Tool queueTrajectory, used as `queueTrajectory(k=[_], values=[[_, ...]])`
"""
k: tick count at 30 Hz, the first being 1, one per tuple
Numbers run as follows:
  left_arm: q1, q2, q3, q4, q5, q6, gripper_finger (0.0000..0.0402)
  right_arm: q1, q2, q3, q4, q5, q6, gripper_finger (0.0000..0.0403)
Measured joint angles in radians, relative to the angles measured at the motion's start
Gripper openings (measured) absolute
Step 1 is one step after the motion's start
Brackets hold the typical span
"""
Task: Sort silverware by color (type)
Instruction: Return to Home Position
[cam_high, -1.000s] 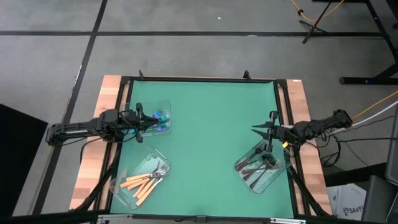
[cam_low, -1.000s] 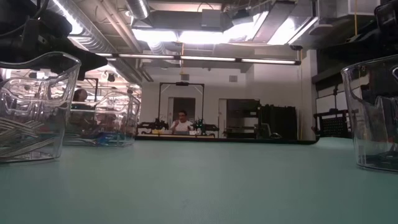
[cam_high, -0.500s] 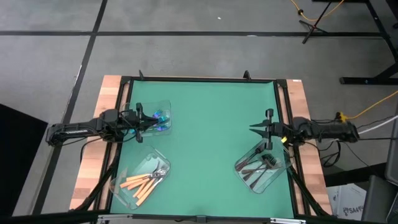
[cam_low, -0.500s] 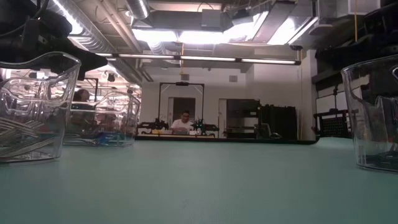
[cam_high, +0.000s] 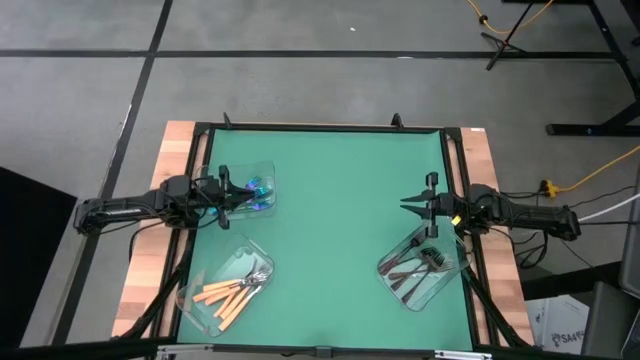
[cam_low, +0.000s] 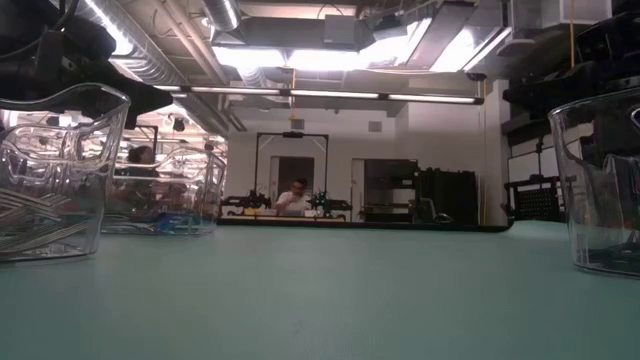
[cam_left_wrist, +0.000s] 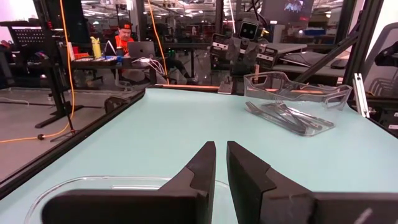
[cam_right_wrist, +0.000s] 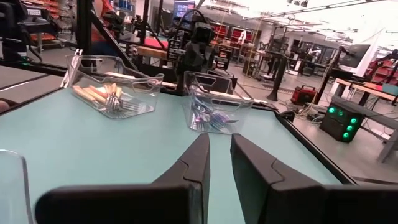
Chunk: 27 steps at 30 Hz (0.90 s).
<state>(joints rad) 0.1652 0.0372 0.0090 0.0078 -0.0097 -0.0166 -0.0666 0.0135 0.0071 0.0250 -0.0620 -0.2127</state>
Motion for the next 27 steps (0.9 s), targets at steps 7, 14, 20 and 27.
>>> queueTrajectory(k=[7,14,20,27], values=[[0.000,0.000,0.000,0.000,0.000,0.000,0.0033,0.000,0.000,0.000,-0.004,0.025,0.001,0.0056],[0.000,0.000,0.000,0.000,0.000,0.000,0.0033,0.000,0.000,0.000,-0.004,0.026,0.001,0.0056],[0.000,0.000,0.000,0.000,0.000,0.000,0.0033,0.000,0.000,0.000,-0.005,0.027,0.002,0.0056],[0.000,0.000,0.000,0.000,0.000,0.000,0.0033,0.000,0.000,0.000,-0.005,0.027,0.002,0.0056]])
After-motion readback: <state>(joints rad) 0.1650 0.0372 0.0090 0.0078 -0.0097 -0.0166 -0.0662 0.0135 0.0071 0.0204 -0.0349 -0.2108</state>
